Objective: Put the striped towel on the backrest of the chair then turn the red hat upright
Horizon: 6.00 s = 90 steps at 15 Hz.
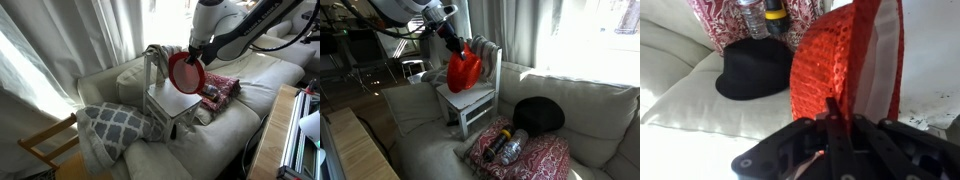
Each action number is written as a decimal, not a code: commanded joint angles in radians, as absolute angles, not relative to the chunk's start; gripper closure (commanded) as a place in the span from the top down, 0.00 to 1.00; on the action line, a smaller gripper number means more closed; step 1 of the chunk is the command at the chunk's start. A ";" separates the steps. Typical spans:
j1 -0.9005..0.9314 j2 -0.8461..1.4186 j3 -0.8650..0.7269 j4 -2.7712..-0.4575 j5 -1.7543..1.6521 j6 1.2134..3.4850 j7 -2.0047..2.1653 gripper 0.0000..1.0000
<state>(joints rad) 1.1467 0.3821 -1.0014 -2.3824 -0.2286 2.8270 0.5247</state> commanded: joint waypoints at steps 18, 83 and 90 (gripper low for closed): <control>1.461 0.746 -1.030 -2.291 -0.504 2.815 0.926 0.01; 0.035 0.072 0.135 -2.338 0.227 2.453 -0.250 1.00; 0.019 -0.081 0.063 -2.289 0.289 2.174 -0.393 1.00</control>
